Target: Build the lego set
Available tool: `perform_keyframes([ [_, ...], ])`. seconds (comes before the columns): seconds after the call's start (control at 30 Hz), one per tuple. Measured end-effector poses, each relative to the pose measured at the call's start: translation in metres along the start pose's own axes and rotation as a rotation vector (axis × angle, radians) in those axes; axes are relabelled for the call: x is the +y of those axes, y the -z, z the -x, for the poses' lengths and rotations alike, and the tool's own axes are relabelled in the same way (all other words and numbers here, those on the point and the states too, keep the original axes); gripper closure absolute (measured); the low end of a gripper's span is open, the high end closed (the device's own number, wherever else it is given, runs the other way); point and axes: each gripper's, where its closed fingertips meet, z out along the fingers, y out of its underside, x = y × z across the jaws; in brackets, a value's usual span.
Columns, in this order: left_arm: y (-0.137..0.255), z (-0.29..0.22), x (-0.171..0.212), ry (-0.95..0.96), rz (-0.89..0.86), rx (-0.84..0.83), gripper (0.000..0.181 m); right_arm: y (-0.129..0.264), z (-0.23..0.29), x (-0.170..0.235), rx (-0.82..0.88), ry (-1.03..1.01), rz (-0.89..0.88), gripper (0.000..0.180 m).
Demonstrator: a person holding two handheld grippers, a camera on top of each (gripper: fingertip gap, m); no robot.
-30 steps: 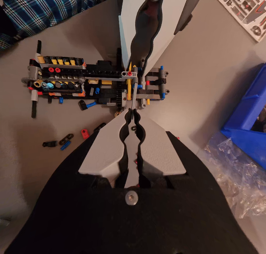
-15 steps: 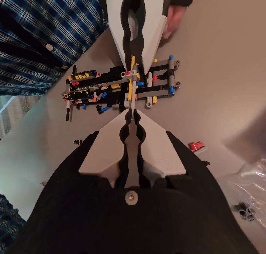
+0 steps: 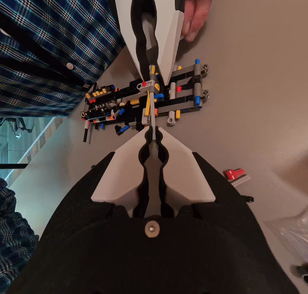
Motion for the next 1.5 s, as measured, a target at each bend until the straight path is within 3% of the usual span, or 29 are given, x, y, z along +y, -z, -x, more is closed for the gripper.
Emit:
perform_keyframes([
  [0.43, 0.000, -0.001, 0.000, -0.010, 0.001, 0.002, 0.161, 0.003, 0.003, -0.003, -0.001, -0.037, 0.089, 0.180],
  [1.5, 0.000, -0.006, 0.000, -0.051, 0.001, 0.000, 0.162, -0.003, 0.007, -0.012, -0.065, -0.245, -0.027, 0.180],
])
